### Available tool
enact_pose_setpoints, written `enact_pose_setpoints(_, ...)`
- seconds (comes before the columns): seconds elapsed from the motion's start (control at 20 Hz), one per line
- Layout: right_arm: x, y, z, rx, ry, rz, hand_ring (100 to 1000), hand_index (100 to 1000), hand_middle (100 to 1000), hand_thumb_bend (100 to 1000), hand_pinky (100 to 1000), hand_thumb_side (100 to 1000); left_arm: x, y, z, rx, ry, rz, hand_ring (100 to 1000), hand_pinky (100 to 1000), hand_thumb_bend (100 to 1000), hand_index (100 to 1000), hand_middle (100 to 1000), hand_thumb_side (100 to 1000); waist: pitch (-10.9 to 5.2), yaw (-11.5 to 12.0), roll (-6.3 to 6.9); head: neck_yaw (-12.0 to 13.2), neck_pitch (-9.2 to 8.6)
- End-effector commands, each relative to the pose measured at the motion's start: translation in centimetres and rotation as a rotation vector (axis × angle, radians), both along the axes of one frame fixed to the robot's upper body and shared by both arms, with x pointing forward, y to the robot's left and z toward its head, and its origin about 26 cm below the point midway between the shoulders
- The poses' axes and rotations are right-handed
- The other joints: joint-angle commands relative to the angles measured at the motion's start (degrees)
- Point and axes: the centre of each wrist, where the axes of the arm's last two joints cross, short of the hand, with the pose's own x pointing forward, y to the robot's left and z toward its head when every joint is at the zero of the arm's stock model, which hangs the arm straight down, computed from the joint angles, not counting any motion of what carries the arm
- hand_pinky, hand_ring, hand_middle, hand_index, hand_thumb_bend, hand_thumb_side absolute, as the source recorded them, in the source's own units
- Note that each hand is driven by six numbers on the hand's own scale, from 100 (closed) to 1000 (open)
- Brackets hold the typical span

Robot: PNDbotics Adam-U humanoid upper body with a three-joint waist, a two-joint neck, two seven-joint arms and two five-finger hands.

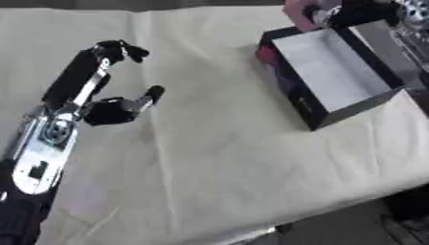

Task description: Pick up the objects with one hand, pass them to the other hand, and then place them into the box on the other side of the table.

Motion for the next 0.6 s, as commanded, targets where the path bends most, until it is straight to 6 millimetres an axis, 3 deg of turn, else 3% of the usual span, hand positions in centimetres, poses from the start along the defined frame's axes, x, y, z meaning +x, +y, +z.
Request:
enact_pose_setpoints(0.05,-0.4,-1.8,1.4,-0.010,-0.045,-0.060,625,569,461,255,679,100,0.0,0.2,1.3,-0.012,-0.037,0.000,775,741,401,803,626,662,-1.34,0.06,0.41,-0.31,-0.11)
enact_pose_setpoints(0.6,0.4,-6.0,-1.7,0.048,0.045,-0.151,634,589,479,246,685,100,-0.2,0.0,1.9,-0.021,-0.051,-0.007,776,741,401,803,627,659,-0.84,0.76,0.78,-1.54,-0.11)
